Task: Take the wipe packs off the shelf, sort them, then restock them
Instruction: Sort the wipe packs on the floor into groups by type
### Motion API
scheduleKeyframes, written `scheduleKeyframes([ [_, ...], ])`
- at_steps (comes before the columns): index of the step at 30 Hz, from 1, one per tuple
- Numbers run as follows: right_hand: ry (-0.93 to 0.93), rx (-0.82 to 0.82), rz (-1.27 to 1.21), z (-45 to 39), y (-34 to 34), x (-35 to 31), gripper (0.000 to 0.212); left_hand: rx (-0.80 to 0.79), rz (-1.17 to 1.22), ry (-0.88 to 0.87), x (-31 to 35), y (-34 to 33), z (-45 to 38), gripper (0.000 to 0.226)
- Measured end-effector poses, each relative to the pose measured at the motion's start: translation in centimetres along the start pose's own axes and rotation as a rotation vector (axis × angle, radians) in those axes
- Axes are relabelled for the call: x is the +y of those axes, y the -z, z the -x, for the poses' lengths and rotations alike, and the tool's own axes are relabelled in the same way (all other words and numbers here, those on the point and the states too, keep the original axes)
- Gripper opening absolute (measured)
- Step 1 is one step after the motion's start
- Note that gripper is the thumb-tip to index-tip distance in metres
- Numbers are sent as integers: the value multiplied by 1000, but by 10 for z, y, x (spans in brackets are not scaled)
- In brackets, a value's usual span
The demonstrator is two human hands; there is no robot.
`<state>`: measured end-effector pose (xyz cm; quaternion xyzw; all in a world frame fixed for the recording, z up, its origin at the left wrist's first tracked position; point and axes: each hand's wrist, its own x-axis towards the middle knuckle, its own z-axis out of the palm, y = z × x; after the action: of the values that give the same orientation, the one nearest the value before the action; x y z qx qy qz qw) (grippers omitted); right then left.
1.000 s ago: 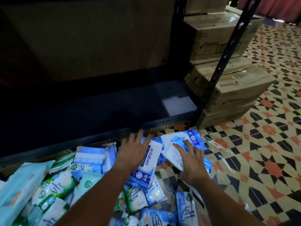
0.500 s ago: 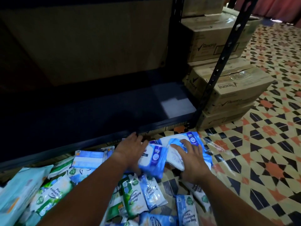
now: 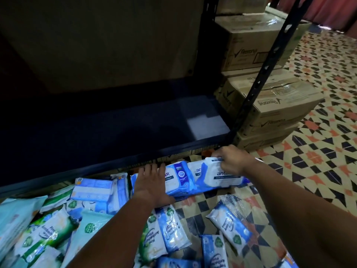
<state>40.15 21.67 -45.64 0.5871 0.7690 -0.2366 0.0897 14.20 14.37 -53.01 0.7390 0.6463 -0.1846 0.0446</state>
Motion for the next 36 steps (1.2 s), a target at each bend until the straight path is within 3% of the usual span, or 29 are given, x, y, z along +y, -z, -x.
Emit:
scheduleKeyframes([
  [4,61,-67,40,-28,-16,-3,30,-32,47,-31,-6,-8,-2,129],
  [8,44,62,293,-39,-43,-4,55,-16,54,-37,-7,-13,-3,130],
  [16,-9,113,110,-22,-96,0,81,-19,70,-9,-3,-16,-2,128],
  [20,27,107,111,-14,-97,0,72,-5,83,-13,-4,-14,0,127],
  [24,87,121,121,-6,-108,-1,77,21,110,-9,-5,-16,2,128],
  [30,121,177,155,-8,-95,9,69,61,176,18,-7,-15,5,143],
  [34,-95,237,176,-11,-99,14,67,151,260,17,-5,-17,3,141],
  [36,-207,317,49,-13,-105,14,67,152,270,1,-8,-19,1,139],
])
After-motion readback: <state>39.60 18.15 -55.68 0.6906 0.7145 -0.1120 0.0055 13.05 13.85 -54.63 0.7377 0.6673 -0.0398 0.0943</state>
